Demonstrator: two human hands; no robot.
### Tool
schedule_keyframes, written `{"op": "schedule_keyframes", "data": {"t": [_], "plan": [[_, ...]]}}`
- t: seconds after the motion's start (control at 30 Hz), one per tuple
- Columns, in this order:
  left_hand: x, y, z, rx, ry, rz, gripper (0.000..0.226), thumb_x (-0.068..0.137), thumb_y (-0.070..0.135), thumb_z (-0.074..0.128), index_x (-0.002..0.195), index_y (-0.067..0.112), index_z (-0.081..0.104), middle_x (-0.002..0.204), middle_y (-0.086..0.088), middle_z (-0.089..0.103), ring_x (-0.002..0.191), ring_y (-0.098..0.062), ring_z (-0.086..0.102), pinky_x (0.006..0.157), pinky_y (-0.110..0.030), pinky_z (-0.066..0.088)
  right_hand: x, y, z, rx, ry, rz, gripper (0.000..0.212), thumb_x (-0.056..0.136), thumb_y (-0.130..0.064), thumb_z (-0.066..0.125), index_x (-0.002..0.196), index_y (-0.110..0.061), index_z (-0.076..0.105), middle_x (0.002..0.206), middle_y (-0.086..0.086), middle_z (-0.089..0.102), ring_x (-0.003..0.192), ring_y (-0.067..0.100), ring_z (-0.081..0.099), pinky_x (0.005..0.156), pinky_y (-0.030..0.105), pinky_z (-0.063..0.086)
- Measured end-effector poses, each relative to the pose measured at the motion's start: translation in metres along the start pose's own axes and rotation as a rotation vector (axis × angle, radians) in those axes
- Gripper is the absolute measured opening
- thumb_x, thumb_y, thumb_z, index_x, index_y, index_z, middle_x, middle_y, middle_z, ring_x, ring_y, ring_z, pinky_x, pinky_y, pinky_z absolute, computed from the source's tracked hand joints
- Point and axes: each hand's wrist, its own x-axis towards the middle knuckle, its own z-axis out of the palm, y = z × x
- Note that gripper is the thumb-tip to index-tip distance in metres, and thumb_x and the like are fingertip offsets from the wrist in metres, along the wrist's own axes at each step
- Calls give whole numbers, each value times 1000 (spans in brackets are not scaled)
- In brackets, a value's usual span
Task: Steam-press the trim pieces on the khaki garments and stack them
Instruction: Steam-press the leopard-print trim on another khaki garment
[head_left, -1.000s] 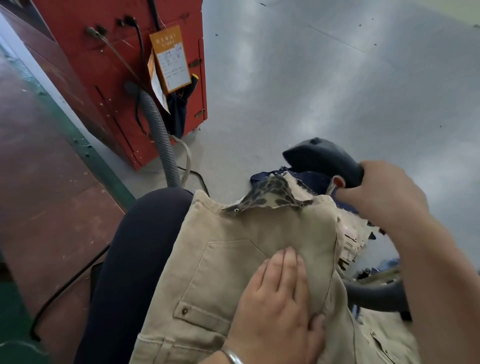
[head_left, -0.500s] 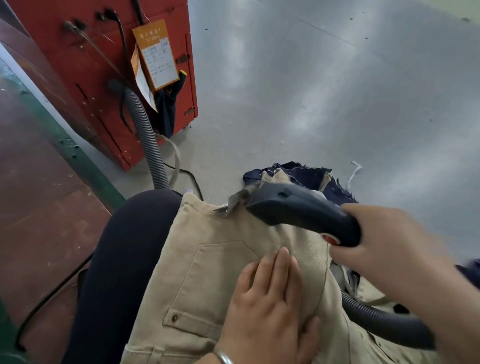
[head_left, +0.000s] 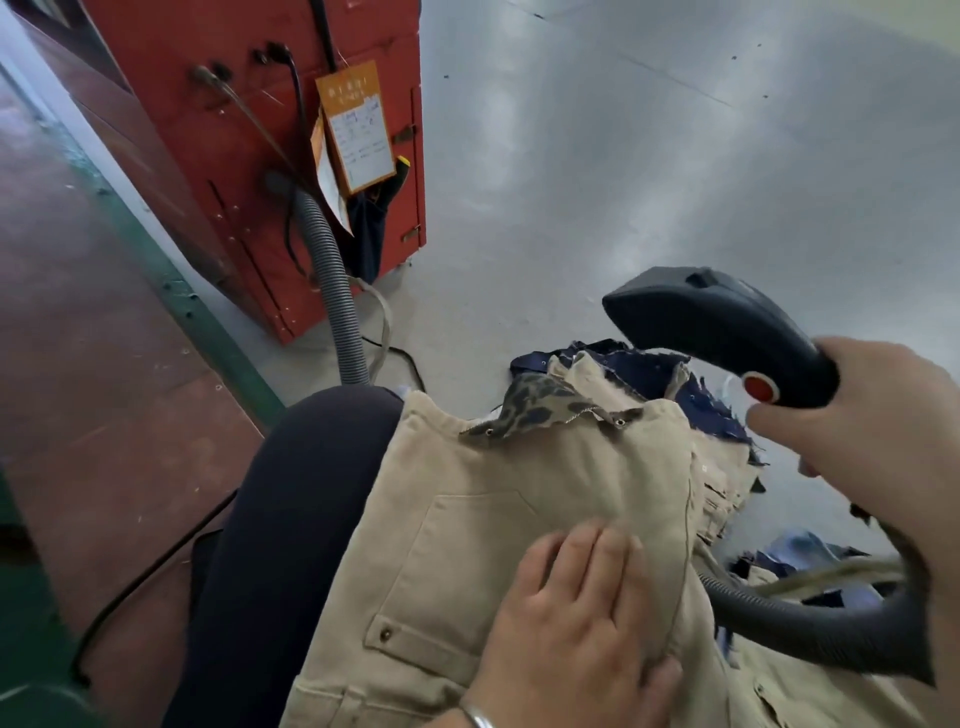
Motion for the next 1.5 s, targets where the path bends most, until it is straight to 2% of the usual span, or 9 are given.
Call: {"op": "schedule_keyframes", "data": {"t": [0.13,0.23,0.33,0.5,0.6,0.77,1.03,1.33,1.5], "plan": [[3,-45,-39,-7,165,-219,39,83,48,53,106,19,67,114,-4,61,109,-27,55,90,-41,43,-28,-22,-3,-26,-30,-111,17,60,-41,69,67,-38,54,44,-5,55,44,18,56,48,41,51],[-10,-88,-55,163,116,-373,34,76,37,72,107,23,67,114,-5,58,105,-30,50,80,-46,44,-35,-44,3,-87,-82,-218,15,61,-45,64,68,-36,53,46,-12,51,45,12,51,44,30,42],[-32,-106,-50,160,127,-365,27,80,37,64,101,21,72,101,-7,58,86,-29,51,67,-43,46,-32,-72,15,-267,-167,-311,20,72,-47,62,70,-34,47,55,-13,50,50,3,46,44,23,28],[-43,-112,-43,161,225,-313,36,89,27,47,107,8,71,68,-4,48,60,-26,49,52,-40,42,-13,-86,37,-501,-224,-377,23,84,-39,59,74,-30,39,68,-11,45,56,8,40,45,24,24],[-44,-111,-40,194,261,-307,34,90,23,47,105,7,72,66,-5,50,58,-27,51,51,-40,40,-2,-96,62,-494,-244,-385,20,87,-33,60,83,-29,40,67,-10,37,58,12,38,46,24,22],[-49,-111,-40,134,290,-309,34,90,20,46,108,4,71,67,-3,53,57,-26,52,51,-39,40,33,-109,79,-337,-249,-258,20,88,-39,65,91,-24,52,77,-1,48,75,27,51,65,30,41],[-47,-112,-37,100,320,-338,32,88,17,50,108,4,71,66,-4,53,56,-25,53,51,-40,41,-1,-66,7,-238,-158,-271,15,66,-41,70,65,-36,55,44,-14,54,43,3,51,43,21,31],[-50,-112,-37,115,304,-335,34,88,15,47,107,2,71,69,-7,56,58,-30,55,52,-40,42,16,-99,71,-357,-228,-342,20,85,-37,62,83,-31,43,81,-5,57,71,21,49,57,27,36],[-51,-110,-36,102,356,-339,33,87,16,49,108,4,71,71,-7,57,59,-29,55,56,-40,41,35,-72,53,-189,-134,-165,26,81,-47,68,79,-24,54,65,-6,55,56,12,50,48,22,27]]}}
